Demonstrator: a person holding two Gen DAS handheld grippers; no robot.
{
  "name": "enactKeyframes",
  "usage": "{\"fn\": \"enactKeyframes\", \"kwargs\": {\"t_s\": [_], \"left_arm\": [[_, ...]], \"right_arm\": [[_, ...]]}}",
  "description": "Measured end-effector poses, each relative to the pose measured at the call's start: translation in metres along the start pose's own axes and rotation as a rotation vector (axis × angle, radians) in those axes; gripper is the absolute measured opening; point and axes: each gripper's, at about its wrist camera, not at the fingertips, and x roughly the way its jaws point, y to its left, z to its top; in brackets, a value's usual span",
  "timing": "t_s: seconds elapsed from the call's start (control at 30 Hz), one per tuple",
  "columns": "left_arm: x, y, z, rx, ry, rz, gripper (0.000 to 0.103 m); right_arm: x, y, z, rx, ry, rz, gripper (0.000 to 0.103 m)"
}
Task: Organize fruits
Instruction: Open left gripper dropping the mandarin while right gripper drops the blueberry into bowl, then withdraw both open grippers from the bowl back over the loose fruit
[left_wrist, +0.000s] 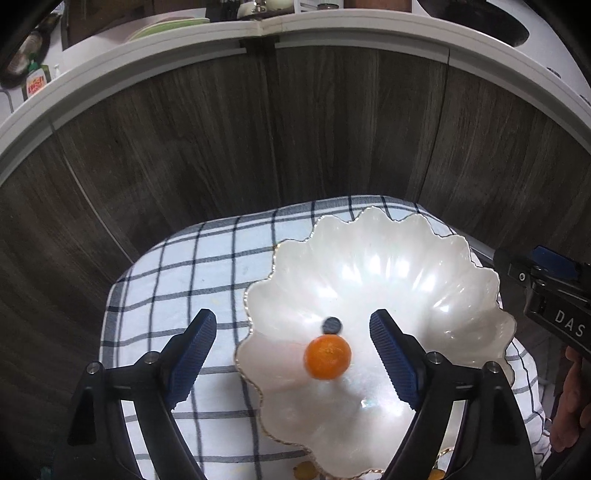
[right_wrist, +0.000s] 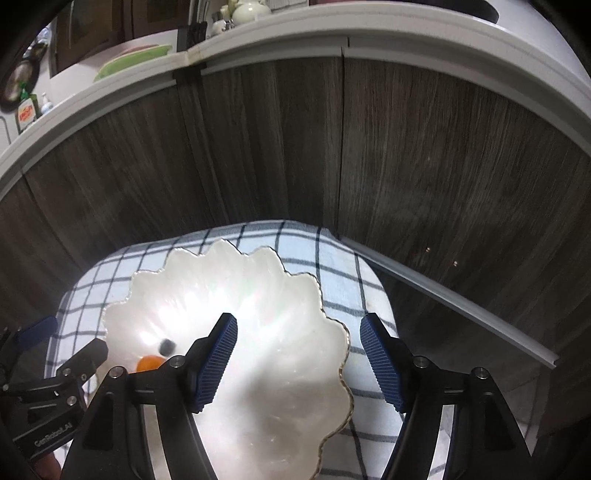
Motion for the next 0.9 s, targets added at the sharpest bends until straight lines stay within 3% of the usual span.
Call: {"fn": "enactKeyframes", "kwargs": {"t_s": [0.9], "left_arm": [[-0.046, 0.012, -0.028, 0.012, -0.015, 0.042, 0.085]], "right_arm": [[-0.057, 0.019, -0.023, -0.019, -0.073, 0.032, 0.07]]}}
